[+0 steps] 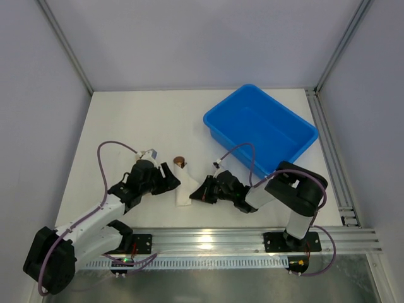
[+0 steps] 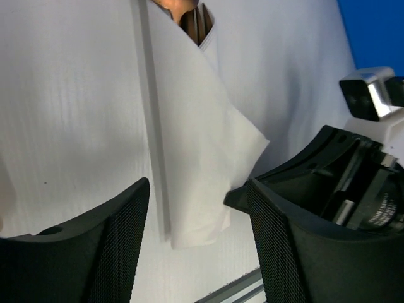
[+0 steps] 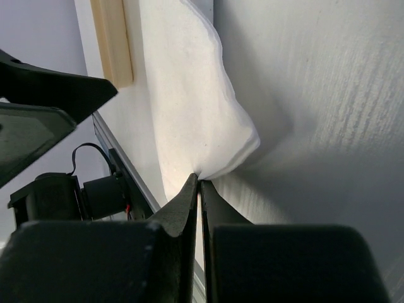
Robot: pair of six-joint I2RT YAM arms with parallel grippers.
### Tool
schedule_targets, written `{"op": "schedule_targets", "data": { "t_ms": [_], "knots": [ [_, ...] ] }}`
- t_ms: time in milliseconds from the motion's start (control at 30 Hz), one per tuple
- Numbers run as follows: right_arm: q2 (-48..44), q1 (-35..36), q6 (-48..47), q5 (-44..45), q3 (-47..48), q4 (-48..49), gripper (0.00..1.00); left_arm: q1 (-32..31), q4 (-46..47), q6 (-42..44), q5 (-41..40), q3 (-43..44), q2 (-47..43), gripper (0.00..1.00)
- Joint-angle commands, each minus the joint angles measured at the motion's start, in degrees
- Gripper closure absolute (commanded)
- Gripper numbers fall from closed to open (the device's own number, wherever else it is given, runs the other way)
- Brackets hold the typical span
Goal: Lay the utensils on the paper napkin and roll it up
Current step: Pick up the napkin from the center of the board.
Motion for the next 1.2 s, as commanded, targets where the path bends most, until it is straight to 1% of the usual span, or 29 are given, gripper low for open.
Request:
{"op": "schedule_targets", "data": {
  "t_ms": [0,167,333,500,667,733,800,900,1033,1167],
  "knots": [
    [-3.4,-0.4,-1.1,-0.6,1.5,-0.9,0.96,0.3,-4.7,-1.7,0.1,0.0,1.4,0.33],
    [-4.8,-1.1,-0.4,-2.1,2.2,-2.3,0.96,0.3,-2.7,-5.3,0.9,-3.8,-0.7,0.31],
    [-5.3,-1.8,0.6,-3.2,2.9,-3.3,0.96,0.3,-1.4,-7.4,2.4,-5.7,-3.2,0.23],
    [-5.0,-2.1,2.3,-4.2,3.0,-2.6,0.96,0.3,3.0,-10.5,4.5,-9.9,-5.0,0.15],
    [-5.4,-2.2,3.6,-5.1,3.3,-2.3,0.97,0.3,8.1,-12.3,6.6,-13.1,-5.1,0.12],
    [-5.7,-2.2,3.8,-5.2,3.3,-2.4,0.96,0.3,12.1,-13.3,7.0,-14.7,-5.5,0.11],
    [-6.6,-2.2,3.9,-5.2,3.2,-3.3,0.97,0.3,12.1,-13.5,6.3,-15.0,-5.9,0.10],
    [-7.9,-2.1,3.7,-4.6,2.9,-4.4,0.97,0.3,10.8,-13.5,5.9,-15.0,-5.9,0.10],
    [-8.5,-2.2,3.7,-4.7,2.9,-4.9,0.96,0.3,10.0,-14.6,5.9,-14.7,-3.9,0.05],
    [-8.6,-2.2,3.8,-4.7,2.9,-4.7,0.96,0.3,14.9,-15.7,7.8,-16.2,-1.7,0.04]
  ]
}}
